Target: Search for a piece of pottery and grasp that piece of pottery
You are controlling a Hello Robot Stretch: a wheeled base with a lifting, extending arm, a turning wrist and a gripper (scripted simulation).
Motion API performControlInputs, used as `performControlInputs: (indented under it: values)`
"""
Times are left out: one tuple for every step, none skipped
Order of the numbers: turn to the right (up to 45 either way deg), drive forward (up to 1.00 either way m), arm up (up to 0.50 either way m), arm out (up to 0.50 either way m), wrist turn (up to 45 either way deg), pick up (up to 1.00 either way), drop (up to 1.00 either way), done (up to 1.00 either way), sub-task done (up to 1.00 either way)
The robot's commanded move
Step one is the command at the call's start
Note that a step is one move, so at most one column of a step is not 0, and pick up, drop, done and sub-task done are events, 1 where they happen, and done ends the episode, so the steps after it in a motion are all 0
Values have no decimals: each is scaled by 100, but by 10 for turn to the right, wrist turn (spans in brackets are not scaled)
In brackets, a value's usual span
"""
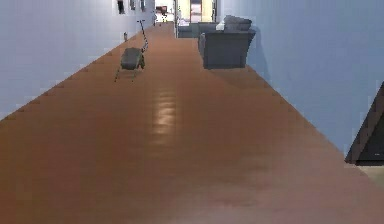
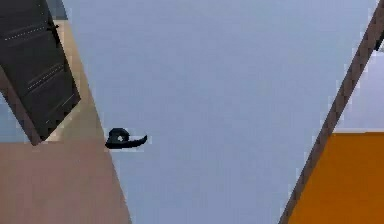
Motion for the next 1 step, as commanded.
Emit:
performControlInputs:
  values:
    - [180,0,0,0,0,0,0,0,0]
